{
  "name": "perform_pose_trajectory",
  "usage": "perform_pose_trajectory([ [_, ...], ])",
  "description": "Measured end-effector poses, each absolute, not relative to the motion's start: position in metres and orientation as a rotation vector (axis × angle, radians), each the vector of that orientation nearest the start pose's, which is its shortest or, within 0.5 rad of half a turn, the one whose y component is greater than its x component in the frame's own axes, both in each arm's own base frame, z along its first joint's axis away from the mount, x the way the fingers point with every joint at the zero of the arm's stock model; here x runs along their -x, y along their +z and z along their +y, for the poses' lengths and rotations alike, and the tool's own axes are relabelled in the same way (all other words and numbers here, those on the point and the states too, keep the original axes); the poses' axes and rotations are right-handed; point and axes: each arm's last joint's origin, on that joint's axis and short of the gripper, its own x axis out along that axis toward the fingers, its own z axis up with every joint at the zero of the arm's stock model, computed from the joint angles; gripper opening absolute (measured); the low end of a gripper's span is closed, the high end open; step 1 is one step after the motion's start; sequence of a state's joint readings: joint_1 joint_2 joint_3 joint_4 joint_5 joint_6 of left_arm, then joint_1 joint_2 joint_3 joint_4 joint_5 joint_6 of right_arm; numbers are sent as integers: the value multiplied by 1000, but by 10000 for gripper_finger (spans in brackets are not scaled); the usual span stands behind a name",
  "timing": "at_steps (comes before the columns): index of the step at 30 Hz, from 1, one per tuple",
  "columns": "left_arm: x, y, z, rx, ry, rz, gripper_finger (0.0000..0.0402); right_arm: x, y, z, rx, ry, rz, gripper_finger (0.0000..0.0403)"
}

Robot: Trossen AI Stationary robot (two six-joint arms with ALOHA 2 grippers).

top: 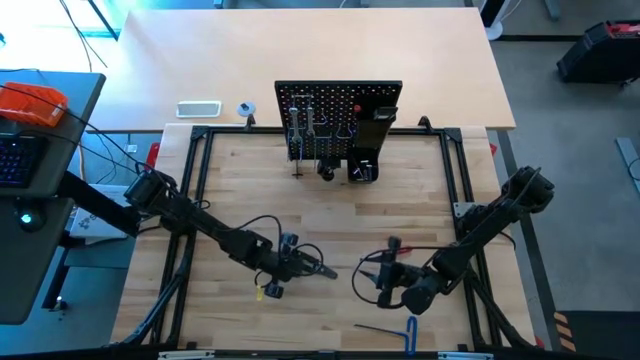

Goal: Hang tools onto peg board
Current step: Hang the black wire cutter onto the peg board

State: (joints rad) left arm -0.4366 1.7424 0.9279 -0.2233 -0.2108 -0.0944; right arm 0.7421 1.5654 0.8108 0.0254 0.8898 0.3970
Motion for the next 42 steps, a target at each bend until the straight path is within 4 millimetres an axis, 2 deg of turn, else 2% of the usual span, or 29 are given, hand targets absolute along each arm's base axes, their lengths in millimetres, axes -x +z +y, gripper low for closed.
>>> perform_pose_trajectory([
  [6, -299, 143, -132, -252, -146, 983, 56, -246, 178, 186, 28, -153, 521, 126],
  [14, -299, 143, -132, -246, -136, 984, 105, -277, 131, 200, 50, -95, 451, 126],
  [20, -298, 143, -133, -233, -131, 986, 111, -296, 107, 191, 61, -193, 415, 126],
  [29, -298, 146, -132, -287, -143, 972, 115, -318, 100, 169, -38, -66, 458, 126],
  [37, -297, 147, -134, -268, -179, 977, 163, -323, 95, 161, -49, -48, 477, 109],
  [42, -297, 147, -135, -269, -182, 976, 174, -327, 79, 159, -66, -15, 488, 89],
])
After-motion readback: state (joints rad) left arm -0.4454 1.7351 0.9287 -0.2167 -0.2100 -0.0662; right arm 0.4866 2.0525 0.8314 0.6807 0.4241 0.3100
